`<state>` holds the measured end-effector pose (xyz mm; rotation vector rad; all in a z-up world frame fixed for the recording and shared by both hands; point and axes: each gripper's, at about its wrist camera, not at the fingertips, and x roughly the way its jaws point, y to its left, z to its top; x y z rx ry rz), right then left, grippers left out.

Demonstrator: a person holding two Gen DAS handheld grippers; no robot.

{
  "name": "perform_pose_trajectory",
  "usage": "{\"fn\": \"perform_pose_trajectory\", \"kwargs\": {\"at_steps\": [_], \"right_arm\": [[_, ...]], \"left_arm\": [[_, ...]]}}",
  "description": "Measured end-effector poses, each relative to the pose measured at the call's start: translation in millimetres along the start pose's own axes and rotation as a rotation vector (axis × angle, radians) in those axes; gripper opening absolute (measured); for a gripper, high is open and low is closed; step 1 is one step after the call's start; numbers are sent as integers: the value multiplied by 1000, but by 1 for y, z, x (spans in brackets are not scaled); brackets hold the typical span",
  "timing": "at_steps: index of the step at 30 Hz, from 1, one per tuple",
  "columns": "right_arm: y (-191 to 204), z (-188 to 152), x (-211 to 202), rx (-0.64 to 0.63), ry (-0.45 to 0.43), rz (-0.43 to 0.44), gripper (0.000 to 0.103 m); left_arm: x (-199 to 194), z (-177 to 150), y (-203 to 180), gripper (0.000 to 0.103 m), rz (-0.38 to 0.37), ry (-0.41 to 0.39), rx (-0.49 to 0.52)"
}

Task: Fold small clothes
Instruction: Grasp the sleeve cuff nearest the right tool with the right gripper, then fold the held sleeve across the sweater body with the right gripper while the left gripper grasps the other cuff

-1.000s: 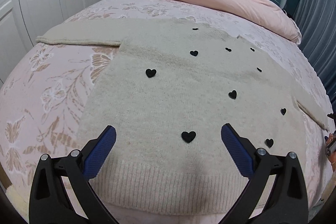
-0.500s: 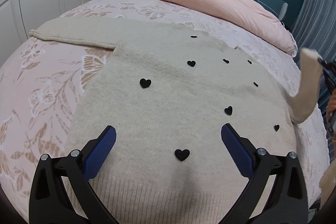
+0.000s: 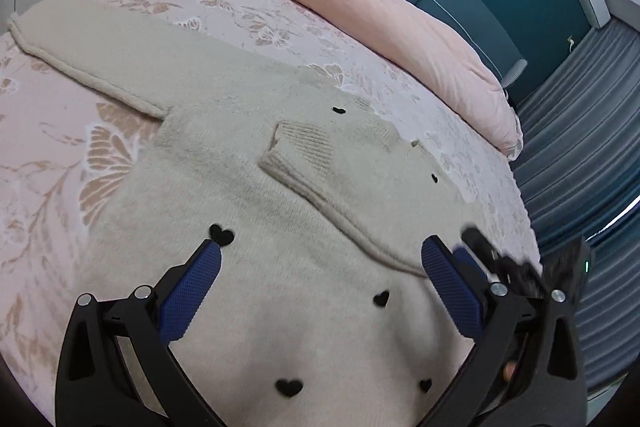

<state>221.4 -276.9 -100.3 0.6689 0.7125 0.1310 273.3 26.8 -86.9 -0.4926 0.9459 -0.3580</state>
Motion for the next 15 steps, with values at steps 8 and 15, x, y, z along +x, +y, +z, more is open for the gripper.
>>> {"fn": "perform_pose_trajectory", "kwargs": {"at_steps": [8, 15], "right_arm": [[-114, -3, -63, 229, -61, -169, 63], [-129, 19, -29, 321, -84, -124, 63]], "left_arm": [[106, 28, 12, 94, -62, 149, -285], [107, 54, -18, 6, -166, 113, -159]]}}
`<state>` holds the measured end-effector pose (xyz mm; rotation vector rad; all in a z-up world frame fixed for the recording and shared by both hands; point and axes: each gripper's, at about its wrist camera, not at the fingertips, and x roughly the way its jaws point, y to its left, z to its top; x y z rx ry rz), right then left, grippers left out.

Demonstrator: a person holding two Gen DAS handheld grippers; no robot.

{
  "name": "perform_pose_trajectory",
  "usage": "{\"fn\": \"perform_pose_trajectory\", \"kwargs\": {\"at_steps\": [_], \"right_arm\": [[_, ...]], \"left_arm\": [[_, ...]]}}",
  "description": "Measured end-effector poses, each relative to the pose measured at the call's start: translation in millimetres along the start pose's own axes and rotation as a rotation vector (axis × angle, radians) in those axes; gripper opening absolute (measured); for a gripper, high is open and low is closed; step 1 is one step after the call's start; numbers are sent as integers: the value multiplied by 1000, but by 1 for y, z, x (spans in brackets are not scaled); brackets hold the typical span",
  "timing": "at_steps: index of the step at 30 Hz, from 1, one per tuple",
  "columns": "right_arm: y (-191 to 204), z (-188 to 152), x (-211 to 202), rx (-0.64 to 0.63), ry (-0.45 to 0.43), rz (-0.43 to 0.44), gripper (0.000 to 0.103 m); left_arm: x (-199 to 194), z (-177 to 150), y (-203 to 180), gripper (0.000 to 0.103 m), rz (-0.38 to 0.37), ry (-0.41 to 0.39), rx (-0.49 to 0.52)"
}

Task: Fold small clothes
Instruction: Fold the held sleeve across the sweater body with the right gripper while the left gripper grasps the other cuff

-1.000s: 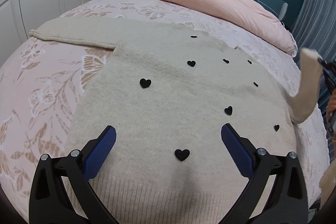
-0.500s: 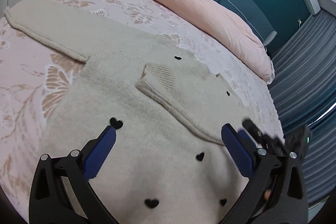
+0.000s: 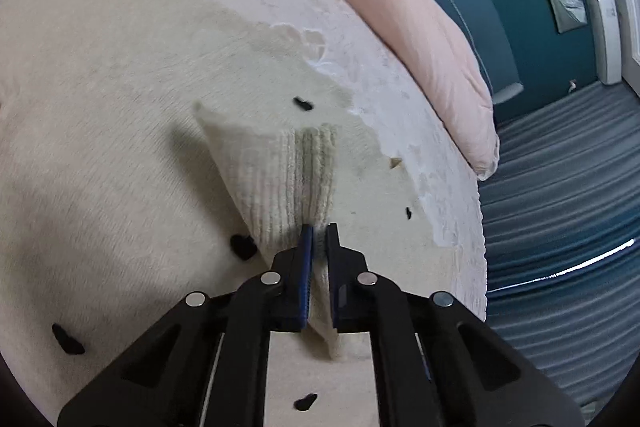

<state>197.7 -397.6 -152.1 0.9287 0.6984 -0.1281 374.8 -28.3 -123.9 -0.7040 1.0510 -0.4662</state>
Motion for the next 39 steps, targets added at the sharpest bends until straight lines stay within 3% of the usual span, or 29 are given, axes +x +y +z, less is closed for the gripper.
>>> {"fn": "perform_pose_trajectory", "kwargs": {"at_steps": [1, 2, 3, 7, 9, 11, 14, 17, 20, 21, 22, 24, 26, 27, 29, 30, 31, 32, 34, 37, 39], "right_arm": [[3, 4, 5, 4, -10, 1, 55], [8, 8, 7, -6, -17, 20, 18], [17, 13, 5, -30, -28, 41, 9], [41, 18, -34, -98, -205, 127, 7], [30, 12, -14, -128, -134, 21, 7], [0, 0, 19, -80, 12, -113, 6], [-16, 3, 11, -3, -8, -39, 6], [-6, 8, 9, -62, 16, -72, 13], [-1, 1, -4, -95, -2, -107, 18], [-1, -2, -9, -109, -13, -122, 22], [-2, -6, -12, -122, -20, -133, 27], [-2, -13, -13, -136, -22, -130, 31], [-2, -17, -10, -145, -24, -138, 38], [-1, -18, -9, -149, -31, -141, 40], [2, -15, -6, -144, -39, -132, 51], [3, -10, -3, -141, -44, -134, 52], [6, -5, 0, -141, -48, -142, 52], [8, 0, 3, -149, -43, -142, 43], [16, 9, 5, -172, -33, -115, 9], [27, 12, -9, -201, -83, -55, 8], [18, 7, 3, -209, -24, -106, 8]], "left_arm": [[-7, 6, -11, 5, -8, -34, 42], [-15, 13, -25, 5, -19, -73, 96], [-25, 20, -38, 5, -31, -113, 147], [-55, 40, -60, 5, -56, -217, 272], [-51, 36, -37, 4, -10, -204, 262], [-30, 27, 5, 4, 97, -150, 204], [-4, 8, 63, 3, 198, -61, 102], [-14, 0, 75, 0, 152, -109, 55], [-27, 9, 51, 4, 42, -144, 33], [-28, 16, 40, 19, 17, -150, 43], [-25, 23, 31, 53, 18, -153, 44], [-7, 34, 23, 83, 37, -119, 5], [23, 39, 30, 82, 58, -44, -67], [35, 40, 36, 73, 77, -11, -115], [42, 38, 38, 56, 115, -28, -156], [42, 40, 33, 19, 87, -29, -133], [44, 43, 29, 8, 38, 0, -107], [39, 45, 23, 8, 26, -20, -86], [19, 47, 9, 8, 4, -89, -18], [-12, 45, 2, 8, -16, -156, 27], [-12, 42, 15, 8, 62, -160, 47]]}}
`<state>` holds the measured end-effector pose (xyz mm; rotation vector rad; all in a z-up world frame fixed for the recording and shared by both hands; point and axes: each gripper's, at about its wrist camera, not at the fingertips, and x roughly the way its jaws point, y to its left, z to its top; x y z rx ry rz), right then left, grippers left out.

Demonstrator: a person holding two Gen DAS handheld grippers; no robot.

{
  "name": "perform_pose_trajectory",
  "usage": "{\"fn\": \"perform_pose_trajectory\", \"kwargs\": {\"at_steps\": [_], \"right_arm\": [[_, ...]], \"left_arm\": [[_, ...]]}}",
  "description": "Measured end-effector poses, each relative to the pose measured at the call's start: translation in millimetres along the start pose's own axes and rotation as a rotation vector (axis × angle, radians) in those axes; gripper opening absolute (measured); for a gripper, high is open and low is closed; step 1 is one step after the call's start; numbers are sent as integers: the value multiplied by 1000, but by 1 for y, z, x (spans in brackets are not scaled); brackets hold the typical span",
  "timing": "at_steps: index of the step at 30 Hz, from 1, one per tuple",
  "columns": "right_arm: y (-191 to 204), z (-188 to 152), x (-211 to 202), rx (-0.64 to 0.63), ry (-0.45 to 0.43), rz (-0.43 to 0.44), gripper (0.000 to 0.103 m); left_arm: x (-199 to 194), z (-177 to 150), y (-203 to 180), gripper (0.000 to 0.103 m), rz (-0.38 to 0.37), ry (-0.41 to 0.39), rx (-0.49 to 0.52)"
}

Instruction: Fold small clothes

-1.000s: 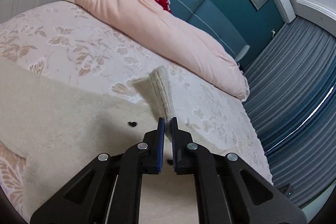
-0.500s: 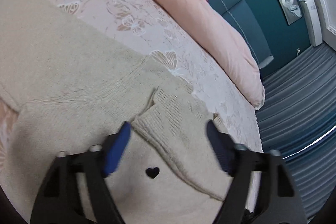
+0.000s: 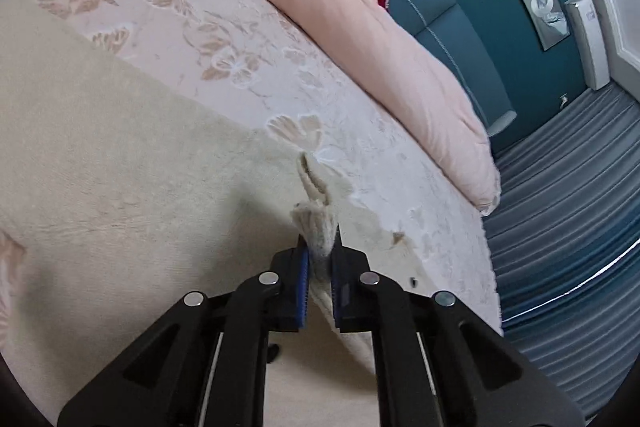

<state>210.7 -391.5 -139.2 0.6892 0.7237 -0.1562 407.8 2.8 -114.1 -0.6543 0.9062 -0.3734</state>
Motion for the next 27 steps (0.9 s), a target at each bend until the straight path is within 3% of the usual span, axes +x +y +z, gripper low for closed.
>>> {"fn": "perform_pose_trajectory", "kwargs": {"at_steps": [1, 2, 3, 5, 7, 9, 12, 14, 16, 18, 20, 21, 23, 25, 27], "right_arm": [[-7, -7, 15, 8, 78, -43, 8], [-15, -13, 20, 34, 101, -49, 5], [-15, -16, 11, 47, 61, -31, 6], [-5, -16, -11, 21, 0, -60, 9], [6, -16, -36, 26, -92, -21, 9], [24, -10, -42, -28, -127, -23, 9], [42, -2, -14, -137, -92, -85, 9], [29, 1, 15, -81, 0, -104, 8], [3, -4, 36, 6, 73, -149, 0], [-2, -6, 22, 95, 22, -98, 0], [8, -7, 6, 57, -38, -95, 3], [12, -8, 5, 16, -51, -133, 3], [6, -17, 23, -35, 20, -213, 0], [6, -19, 16, -23, -13, -203, 0], [17, -22, -2, -44, -66, -222, 10]], "left_arm": [[8, -5, 12, 8, 39, 33, -14], [16, -9, 27, 8, 79, 65, -41], [22, -17, 39, 8, 95, 89, -67], [23, -28, 53, 8, 76, 72, -62], [22, -33, 52, 10, 74, 46, -22], [23, -36, 52, 10, 82, 37, -3], [24, -37, 52, 10, 87, 31, 5], [26, -37, 51, 10, 86, 26, 21], [26, -41, 53, 11, 77, 11, 43], [25, -43, 55, 11, 62, -5, 44], [24, -44, 57, 11, 47, -14, 39], [24, -45, 58, 11, 42, -19, 39], [22, -45, 59, 11, 27, -28, 32], [15, -44, 63, 13, 3, -36, -1], [-4, -42, 68, 20, -16, -59, -59]]}}
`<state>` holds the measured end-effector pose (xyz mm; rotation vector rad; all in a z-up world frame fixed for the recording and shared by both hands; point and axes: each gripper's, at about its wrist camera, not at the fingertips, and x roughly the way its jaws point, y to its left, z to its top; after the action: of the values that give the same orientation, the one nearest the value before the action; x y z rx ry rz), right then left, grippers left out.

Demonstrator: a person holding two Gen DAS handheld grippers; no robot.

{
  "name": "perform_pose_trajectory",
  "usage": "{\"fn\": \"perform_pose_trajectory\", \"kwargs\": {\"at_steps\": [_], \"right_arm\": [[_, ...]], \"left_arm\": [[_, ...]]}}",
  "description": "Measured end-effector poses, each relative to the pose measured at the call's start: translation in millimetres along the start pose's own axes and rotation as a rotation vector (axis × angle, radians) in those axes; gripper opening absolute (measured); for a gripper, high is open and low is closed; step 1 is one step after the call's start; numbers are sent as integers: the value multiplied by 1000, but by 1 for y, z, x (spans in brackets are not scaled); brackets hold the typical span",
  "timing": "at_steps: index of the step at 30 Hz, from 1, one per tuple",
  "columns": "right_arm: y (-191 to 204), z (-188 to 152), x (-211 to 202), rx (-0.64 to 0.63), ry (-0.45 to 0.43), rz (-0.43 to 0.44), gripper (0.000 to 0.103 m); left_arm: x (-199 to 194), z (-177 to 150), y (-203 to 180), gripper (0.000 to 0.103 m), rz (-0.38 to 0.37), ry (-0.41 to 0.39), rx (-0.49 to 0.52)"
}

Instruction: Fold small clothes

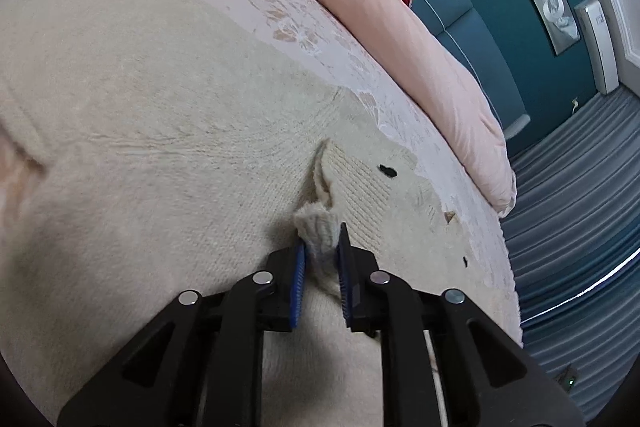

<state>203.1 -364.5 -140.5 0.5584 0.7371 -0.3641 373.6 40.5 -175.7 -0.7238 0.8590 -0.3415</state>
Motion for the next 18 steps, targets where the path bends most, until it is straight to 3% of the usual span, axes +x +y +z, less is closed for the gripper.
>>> {"fn": "perform_pose_trajectory", "kwargs": {"at_steps": [1, 3, 5, 6, 7, 10, 13, 18], "right_arm": [[3, -6, -10, -2, -27, 10, 18], [10, -24, -28, -5, -43, 54, 26], [19, -48, -41, -20, -21, 119, 31], [26, -61, -45, -53, 1, 149, 33], [34, -74, -47, -95, 14, 156, 36], [50, -102, -40, -179, 84, 156, 52], [51, -100, -34, -184, 98, 185, 63], [52, -105, -32, -204, 93, 201, 71]], "left_arm": [[-16, 3, 7, 40, -1, -34, -38], [-53, 13, 29, 62, 14, -117, -113], [-89, 32, 58, 67, 40, -171, -175], [-107, 44, 75, 79, 106, -199, -204], [-125, 58, 94, 85, 182, -244, -238], [-172, 104, 152, 85, 359, -353, -298], [-201, 147, 199, 85, 494, -410, -355], [-199, 184, 229, 84, 532, -381, -414]]}}
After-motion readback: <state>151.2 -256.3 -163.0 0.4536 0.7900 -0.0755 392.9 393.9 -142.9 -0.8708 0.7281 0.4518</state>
